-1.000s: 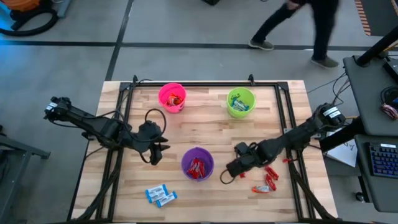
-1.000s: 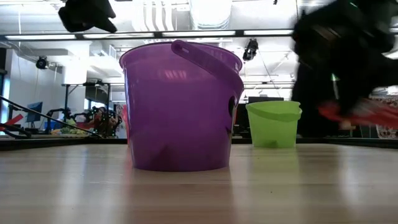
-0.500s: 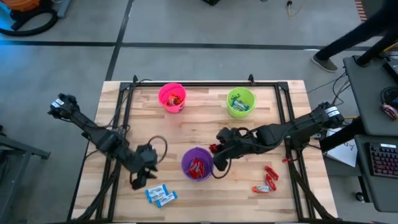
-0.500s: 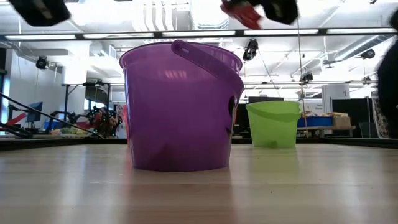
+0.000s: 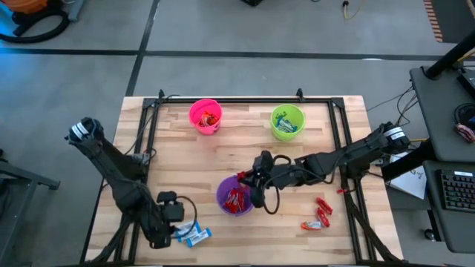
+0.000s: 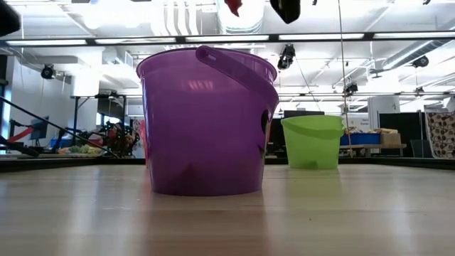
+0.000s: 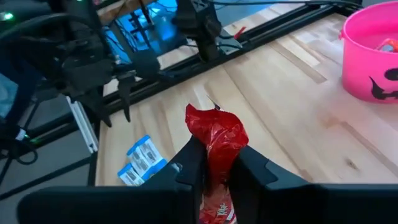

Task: Sort candy
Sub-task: Put the red chocolate into the violet bucket, then put the white-blue chocolate into the green bucket

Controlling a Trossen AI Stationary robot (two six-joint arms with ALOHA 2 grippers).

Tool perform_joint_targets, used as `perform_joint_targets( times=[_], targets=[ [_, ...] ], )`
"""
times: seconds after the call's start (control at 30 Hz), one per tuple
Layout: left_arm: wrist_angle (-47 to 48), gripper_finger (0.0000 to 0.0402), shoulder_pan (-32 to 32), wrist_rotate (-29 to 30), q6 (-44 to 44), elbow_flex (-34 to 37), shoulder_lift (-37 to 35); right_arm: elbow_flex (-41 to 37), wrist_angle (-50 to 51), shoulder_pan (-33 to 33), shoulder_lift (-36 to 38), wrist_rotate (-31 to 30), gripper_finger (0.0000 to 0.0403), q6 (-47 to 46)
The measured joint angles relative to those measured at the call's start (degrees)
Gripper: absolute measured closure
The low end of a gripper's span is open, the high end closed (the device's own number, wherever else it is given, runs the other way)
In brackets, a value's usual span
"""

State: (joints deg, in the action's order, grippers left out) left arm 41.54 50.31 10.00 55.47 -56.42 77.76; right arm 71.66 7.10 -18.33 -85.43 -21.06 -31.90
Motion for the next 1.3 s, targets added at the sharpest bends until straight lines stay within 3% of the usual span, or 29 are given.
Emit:
perform_joint_targets(
  times=[0.53,0.9,1.07,1.3],
  targets=[
    [-4.66,0.0260,3.92,0.00,2.58,0.00,9.88,-0.81,0.13,0.00,0.00,0.02,0.0238,-1.70],
    [-8.38,0.0180,6.42,2.97,0.31,0.00,16.84,-0.84,2.01,0.00,0.00,0.07,0.0232,-3.57],
    [-9.66,0.0181,6.38,4.52,0.53,0.00,22.02,-0.84,2.05,0.00,0.00,0.07,0.0230,-4.30],
    [-9.98,0.0208,6.53,7.55,1.24,-0.28,23.79,-0.84,2.09,0.00,0.00,0.07,0.0230,-4.56]
  ],
)
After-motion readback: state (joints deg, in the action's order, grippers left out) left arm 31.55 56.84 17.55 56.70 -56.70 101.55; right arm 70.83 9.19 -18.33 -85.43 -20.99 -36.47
